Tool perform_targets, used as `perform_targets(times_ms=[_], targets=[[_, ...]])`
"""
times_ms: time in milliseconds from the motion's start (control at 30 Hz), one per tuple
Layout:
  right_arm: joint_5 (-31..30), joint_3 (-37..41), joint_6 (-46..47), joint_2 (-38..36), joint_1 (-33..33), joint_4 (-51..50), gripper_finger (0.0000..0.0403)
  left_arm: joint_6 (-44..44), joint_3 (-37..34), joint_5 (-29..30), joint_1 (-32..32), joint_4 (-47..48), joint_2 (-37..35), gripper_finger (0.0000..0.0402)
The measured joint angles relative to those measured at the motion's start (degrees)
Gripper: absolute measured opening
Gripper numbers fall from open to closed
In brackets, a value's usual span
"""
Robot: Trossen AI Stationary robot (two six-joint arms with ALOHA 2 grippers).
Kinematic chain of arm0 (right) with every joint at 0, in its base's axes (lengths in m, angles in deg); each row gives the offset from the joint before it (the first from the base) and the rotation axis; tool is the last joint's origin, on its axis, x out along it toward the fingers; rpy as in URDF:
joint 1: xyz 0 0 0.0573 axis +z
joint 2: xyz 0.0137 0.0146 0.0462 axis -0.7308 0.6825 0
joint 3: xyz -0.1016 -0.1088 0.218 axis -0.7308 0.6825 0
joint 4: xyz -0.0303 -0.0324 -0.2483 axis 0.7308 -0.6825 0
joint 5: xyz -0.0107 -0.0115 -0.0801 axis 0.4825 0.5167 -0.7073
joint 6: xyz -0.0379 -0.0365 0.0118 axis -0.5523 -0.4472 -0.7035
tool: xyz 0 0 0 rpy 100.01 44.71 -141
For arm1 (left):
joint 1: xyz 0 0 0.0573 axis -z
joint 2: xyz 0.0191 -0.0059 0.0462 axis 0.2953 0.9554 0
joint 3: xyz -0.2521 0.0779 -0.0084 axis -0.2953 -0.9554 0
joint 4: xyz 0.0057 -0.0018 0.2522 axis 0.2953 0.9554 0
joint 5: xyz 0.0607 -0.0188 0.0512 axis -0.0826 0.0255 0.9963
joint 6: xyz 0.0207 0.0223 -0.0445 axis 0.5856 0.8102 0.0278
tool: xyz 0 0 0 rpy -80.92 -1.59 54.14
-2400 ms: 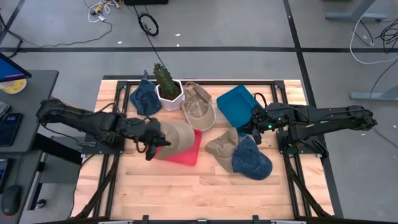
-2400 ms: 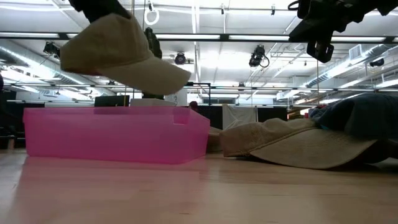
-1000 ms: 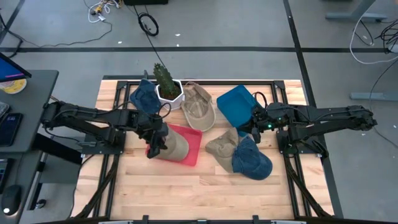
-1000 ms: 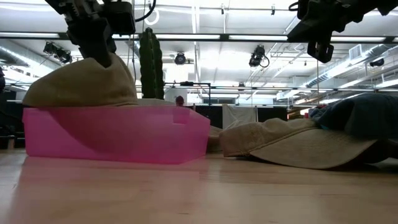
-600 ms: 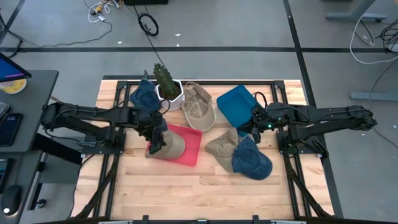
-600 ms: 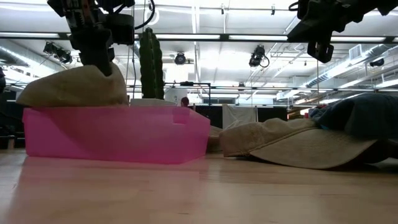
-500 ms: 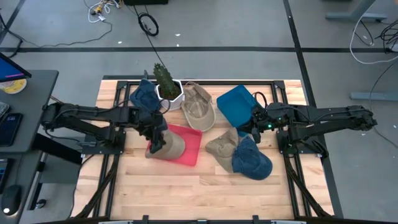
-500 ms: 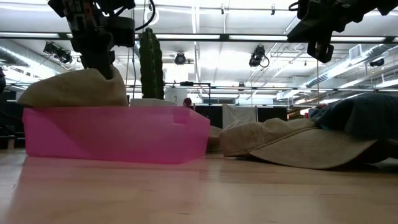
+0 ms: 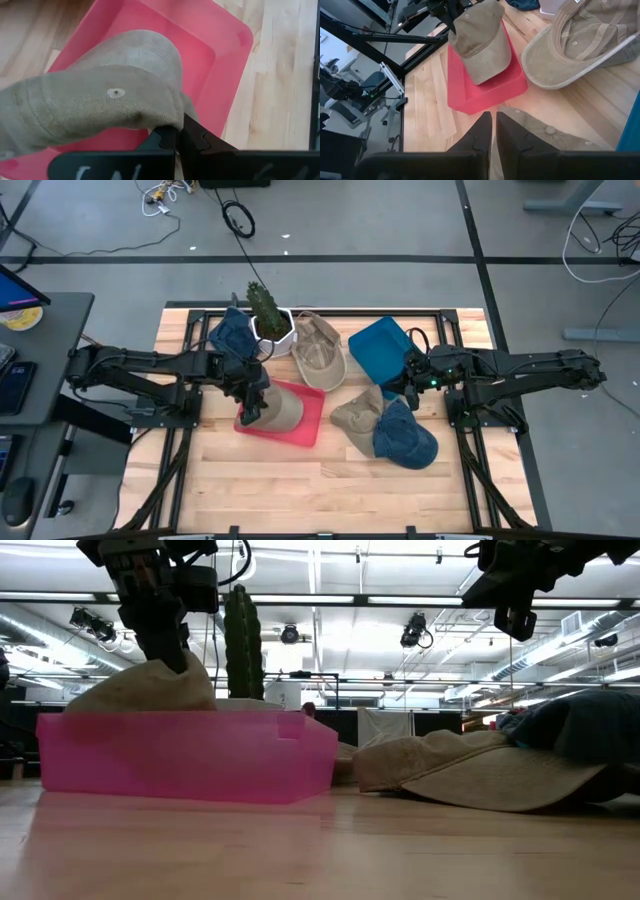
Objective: Pick & Place hat
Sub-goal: Put the bottom left brown cap into the red bin
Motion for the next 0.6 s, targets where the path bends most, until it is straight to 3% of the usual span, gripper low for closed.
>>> perform_targets(times_ms=[600], targets=[[-0.02,0.0,-0.33,0.0,-0.01,0.0,0.0029,-0.64,0.0,0.69,0.1,2.05,0.02,0.0003]])
